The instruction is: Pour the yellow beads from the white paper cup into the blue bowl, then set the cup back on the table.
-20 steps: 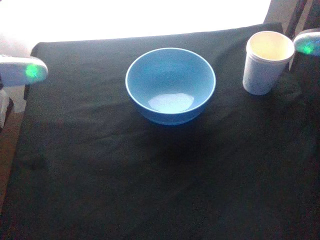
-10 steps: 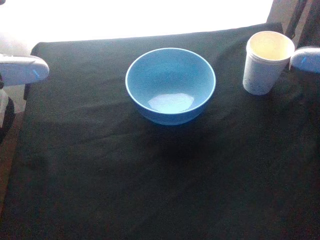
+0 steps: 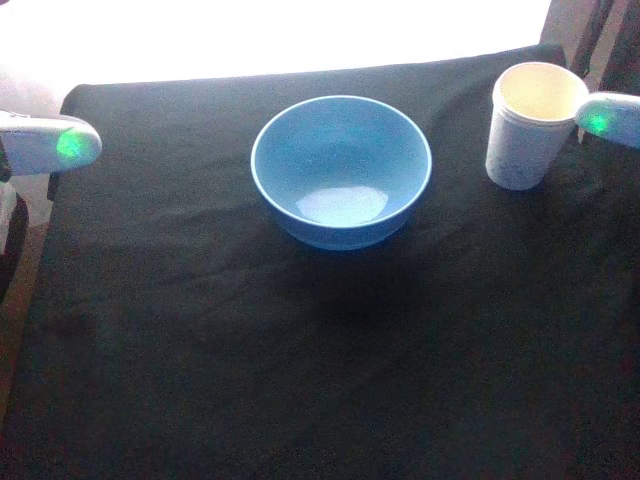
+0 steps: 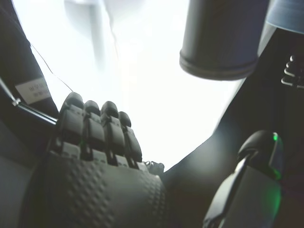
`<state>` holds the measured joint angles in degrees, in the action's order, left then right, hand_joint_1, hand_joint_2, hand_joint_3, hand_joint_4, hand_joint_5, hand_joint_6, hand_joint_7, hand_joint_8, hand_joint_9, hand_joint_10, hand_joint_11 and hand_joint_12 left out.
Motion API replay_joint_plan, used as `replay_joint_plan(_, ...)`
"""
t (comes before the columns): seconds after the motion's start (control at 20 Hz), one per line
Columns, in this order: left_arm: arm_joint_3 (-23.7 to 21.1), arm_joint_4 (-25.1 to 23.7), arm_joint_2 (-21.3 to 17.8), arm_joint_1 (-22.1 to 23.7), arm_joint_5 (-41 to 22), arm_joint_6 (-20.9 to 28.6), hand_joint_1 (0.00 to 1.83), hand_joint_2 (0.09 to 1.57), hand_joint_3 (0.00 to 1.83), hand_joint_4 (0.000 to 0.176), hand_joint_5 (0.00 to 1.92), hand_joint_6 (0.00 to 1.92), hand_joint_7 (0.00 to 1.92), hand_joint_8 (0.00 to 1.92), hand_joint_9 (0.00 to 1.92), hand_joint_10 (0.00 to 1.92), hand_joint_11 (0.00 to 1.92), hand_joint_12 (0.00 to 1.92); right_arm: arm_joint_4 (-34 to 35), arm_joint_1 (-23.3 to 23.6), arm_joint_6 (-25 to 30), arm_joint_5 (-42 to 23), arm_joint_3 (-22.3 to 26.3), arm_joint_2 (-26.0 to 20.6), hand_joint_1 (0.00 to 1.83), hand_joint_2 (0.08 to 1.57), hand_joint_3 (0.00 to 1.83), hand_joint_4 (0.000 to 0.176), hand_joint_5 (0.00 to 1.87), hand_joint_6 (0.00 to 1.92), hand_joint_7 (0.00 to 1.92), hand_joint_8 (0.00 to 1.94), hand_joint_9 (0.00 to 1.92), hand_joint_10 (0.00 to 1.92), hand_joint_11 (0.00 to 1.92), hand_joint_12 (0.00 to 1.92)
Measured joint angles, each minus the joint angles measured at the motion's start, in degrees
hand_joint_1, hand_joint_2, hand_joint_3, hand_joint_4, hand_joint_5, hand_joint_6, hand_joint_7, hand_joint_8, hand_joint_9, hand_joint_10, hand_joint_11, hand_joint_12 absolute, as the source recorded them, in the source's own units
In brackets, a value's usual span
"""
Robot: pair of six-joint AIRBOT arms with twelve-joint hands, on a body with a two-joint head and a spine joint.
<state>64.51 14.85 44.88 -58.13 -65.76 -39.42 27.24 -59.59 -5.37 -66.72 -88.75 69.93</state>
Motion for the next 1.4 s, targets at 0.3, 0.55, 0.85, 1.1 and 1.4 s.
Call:
replay_joint_plan(0.3, 0.0, -0.1, 0.3, 0.0, 0.0, 0.1, 0.54, 0.69, 0.0, 0.0, 0.0, 0.0, 0.17, 0.0, 0.19, 0.01, 0.0, 0.59, 1.6, -0.4, 0.2, 0.7, -1.4, 1.0, 0.69, 0.55, 0.0, 0.0, 0.14, 0.01, 0.16, 0.01, 0.0, 0.0, 0.0, 0.0)
replay_joint_plan(0.55, 0.0, -0.1, 0.3, 0.0, 0.0, 0.2, 0.53, 0.7, 0.0, 0.0, 0.0, 0.0, 0.17, 0.0, 0.2, 0.0, 0.0, 0.59, 1.6, -0.7, 0.2, 3.3, -2.4, 2.0, 0.74, 0.56, 0.0, 0.0, 0.15, 0.01, 0.16, 0.01, 0.0, 0.0, 0.0, 0.0)
replay_joint_plan(0.85, 0.0, -0.1, 0.4, 0.0, 0.1, 0.1, 0.56, 0.68, 0.0, 0.0, 0.0, 0.0, 0.19, 0.0, 0.17, 0.0, 0.0, 0.52, 0.1, -0.7, 0.3, 8.3, -4.8, 3.4, 0.68, 0.57, 0.0, 0.0, 0.18, 0.01, 0.19, 0.01, 0.05, 0.01, 0.05, 0.03)
replay_joint_plan(1.1, 0.0, 0.0, 0.6, 0.0, 0.0, 0.1, 0.58, 0.7, 0.0, 0.0, 0.0, 0.0, 0.21, 0.0, 0.16, 0.0, 0.0, 0.46, -2.8, -0.7, 0.5, 11.3, -6.7, 3.5, 0.76, 0.57, 0.0, 0.005, 0.22, 0.02, 0.22, 0.01, 0.01, 0.01, 0.0, 0.0)
replay_joint_plan(1.4, 0.5, -0.3, 0.9, 0.0, 0.3, 0.2, 0.62, 0.71, 0.0, 0.0, 0.0, 0.0, 0.22, 0.0, 0.13, 0.0, 0.0, 0.45, -6.4, -0.6, 1.2, 13.9, -8.0, 4.6, 0.67, 0.51, 0.0, 0.047, 0.24, 0.01, 0.24, 0.01, 0.02, 0.0, 0.0, 0.0)
